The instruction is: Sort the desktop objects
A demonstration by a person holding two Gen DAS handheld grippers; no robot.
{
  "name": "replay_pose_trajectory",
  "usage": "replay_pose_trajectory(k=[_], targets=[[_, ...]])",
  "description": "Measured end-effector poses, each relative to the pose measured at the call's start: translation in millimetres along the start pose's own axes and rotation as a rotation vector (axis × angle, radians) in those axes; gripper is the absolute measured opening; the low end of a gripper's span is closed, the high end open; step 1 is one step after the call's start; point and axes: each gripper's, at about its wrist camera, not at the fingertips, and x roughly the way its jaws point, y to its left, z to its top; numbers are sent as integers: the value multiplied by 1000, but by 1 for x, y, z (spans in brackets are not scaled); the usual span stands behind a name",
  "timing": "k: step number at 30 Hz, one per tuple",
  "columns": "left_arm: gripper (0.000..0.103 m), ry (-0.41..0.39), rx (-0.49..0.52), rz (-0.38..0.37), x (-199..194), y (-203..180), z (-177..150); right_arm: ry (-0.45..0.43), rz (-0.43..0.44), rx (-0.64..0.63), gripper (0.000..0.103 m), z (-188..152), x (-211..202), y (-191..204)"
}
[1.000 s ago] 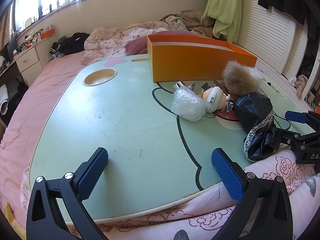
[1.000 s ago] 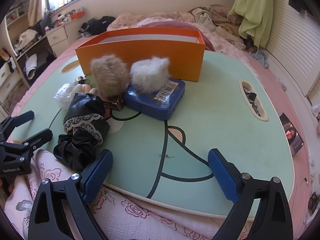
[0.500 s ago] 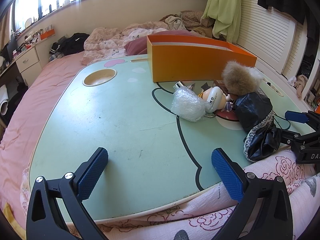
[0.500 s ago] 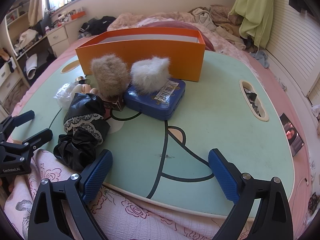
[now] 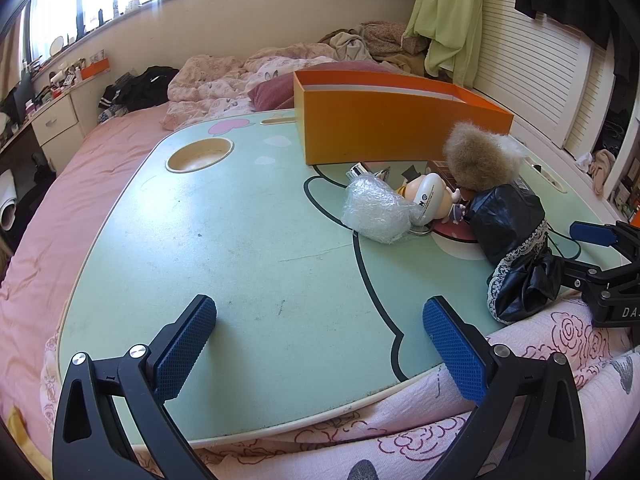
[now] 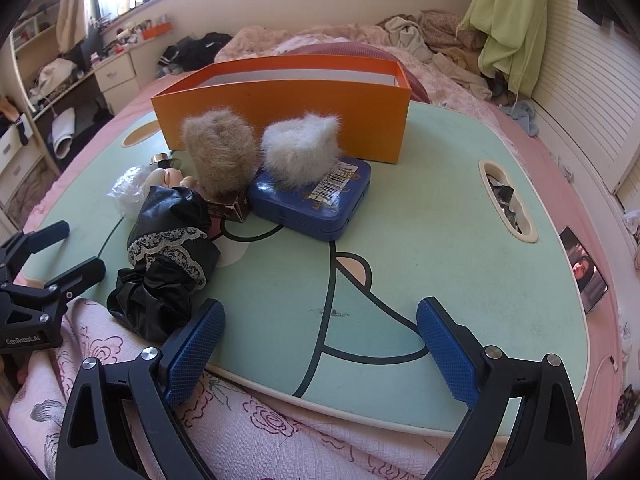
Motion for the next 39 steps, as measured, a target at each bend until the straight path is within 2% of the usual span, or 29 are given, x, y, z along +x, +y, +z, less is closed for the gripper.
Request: replay_pose_trajectory(k=[4,7,11,13,15,18,21,22,23,24,26,29,32,36,37,39], targets=[[103,0,-1,-1,0,0,0,-9,13,11,97,1,0,-2],[103,0,0,-1,0,0,0,-60,79,69,94,1,-8,-10],[103,-1,0,-1,0,0,0,-210,199,94,93,3,-39,-11],[103,-1,0,0,0,0,0,-266,248,20,93,7,-56,7],[103,-2,-1,-1,0,0,0,-260,241,-106,93,13,-59,37],[103,-2,-1,-1,0,0,0,-198,201,-241,88,19,-43,74],[103,-2,-1,-1,0,0,-1,-87,177,-271,86,26,-13,87],[103,-2,-1,-1,0,0,-1,-58,168,-262,77,27,-5,87],[103,-2,-1,0,0,0,-1,-22,188,-239,53,28,3,84],[103,-2,0,0,-1,0,-1,-10,203,-216,45,28,5,79],[102,-4,-3,6,-1,1,1,-35,223,-175,36,29,3,70],[102,-3,-10,15,-4,1,3,-108,288,-97,36,27,-10,50],[102,-39,-22,-18,-14,3,11,-182,319,14,36,27,-22,26],[102,-79,-101,-68,-20,8,36,-178,343,79,36,30,-20,14],[100,-76,-120,-75,-18,9,42,-174,345,79,36,30,-19,15],[89,-56,-148,-98,-8,8,58,-174,338,66,36,27,-22,18]])
